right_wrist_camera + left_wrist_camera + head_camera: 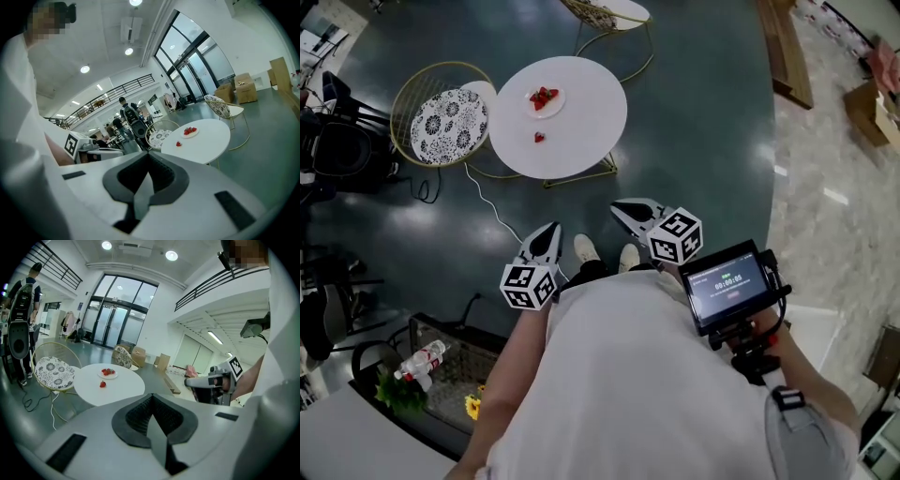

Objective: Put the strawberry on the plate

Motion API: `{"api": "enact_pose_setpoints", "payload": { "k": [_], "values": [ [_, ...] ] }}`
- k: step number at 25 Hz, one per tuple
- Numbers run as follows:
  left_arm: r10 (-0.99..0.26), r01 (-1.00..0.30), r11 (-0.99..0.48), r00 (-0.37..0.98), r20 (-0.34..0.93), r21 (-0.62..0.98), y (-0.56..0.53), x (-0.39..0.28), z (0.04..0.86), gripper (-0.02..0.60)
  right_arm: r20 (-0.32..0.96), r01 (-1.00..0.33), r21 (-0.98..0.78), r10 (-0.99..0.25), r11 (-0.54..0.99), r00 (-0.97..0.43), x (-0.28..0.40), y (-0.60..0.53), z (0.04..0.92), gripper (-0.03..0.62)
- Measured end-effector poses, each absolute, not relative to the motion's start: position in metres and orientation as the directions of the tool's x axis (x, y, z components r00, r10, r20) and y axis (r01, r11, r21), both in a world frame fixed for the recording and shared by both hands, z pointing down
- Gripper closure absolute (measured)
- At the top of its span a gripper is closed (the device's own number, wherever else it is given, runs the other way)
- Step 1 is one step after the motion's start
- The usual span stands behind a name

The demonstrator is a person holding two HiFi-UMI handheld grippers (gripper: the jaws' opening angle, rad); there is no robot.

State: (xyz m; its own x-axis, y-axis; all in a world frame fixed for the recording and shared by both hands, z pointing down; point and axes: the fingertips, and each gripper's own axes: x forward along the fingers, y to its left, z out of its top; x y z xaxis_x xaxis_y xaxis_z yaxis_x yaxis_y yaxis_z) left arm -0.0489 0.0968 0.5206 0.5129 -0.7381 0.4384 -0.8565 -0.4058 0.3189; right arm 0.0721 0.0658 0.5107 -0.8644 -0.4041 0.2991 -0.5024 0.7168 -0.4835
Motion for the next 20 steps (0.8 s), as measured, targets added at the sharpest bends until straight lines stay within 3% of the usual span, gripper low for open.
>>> {"api": "enact_pose_setpoints", "payload": {
  "k": [20],
  "values": [
    [-0.714, -0.819, -0.457, 0.571, 0.405, 0.348, 0.015, -0.140, 0.532, 0.575, 0.335, -0.612, -0.425, -0.512, 0.667, -0.791, 0.001, -0.019, 0.511, 0.588]
  ]
}}
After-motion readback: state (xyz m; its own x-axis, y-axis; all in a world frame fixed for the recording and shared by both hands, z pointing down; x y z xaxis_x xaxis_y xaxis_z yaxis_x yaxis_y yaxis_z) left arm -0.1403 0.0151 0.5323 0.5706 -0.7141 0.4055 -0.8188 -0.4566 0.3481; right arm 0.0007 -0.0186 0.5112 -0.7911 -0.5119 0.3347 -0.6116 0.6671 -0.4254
